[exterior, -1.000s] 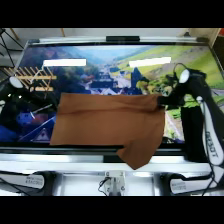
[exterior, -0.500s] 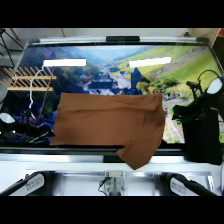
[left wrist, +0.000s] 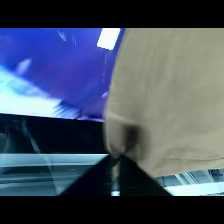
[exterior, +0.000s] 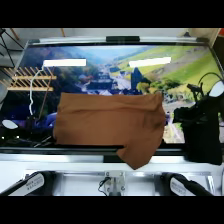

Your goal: Fold the shirts.

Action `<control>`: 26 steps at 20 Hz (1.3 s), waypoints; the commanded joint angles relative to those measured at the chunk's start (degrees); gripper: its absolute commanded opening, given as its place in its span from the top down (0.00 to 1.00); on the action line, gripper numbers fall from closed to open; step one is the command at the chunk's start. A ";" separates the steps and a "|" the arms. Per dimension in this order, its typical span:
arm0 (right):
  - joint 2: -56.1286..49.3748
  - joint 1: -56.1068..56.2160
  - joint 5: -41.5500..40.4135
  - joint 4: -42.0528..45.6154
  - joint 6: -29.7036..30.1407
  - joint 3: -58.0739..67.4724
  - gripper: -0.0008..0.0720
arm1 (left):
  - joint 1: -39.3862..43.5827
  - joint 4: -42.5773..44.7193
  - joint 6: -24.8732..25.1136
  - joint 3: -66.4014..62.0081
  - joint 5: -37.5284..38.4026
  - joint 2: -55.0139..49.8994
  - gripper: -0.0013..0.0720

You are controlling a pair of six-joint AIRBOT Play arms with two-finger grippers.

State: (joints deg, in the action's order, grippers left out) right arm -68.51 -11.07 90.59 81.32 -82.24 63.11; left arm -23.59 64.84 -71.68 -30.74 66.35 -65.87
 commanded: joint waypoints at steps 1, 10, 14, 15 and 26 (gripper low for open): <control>0.87 -0.20 -0.26 -0.35 2.08 -7.63 0.29 | -0.07 -0.44 0.48 0.13 0.26 -0.09 0.93; 4.98 2.86 -15.43 -12.66 0.09 -31.01 0.29 | -0.07 -0.39 0.50 0.09 0.22 0.02 0.94; 4.98 7.04 -19.76 -13.33 -1.25 -34.23 0.29 | -0.07 -0.42 0.50 0.09 0.24 0.02 0.94; 4.98 7.32 -20.98 -13.35 -2.19 -34.97 0.29 | -0.07 -0.42 0.50 0.09 0.17 0.02 0.94; 5.01 7.23 -16.94 -16.63 -0.59 -30.21 0.88 | -0.07 -0.42 1.46 -4.55 2.64 0.04 0.94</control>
State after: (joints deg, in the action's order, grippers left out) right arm -63.61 -3.77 67.99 66.76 -84.99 29.58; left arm -23.62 65.41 -70.96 -32.45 65.69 -65.91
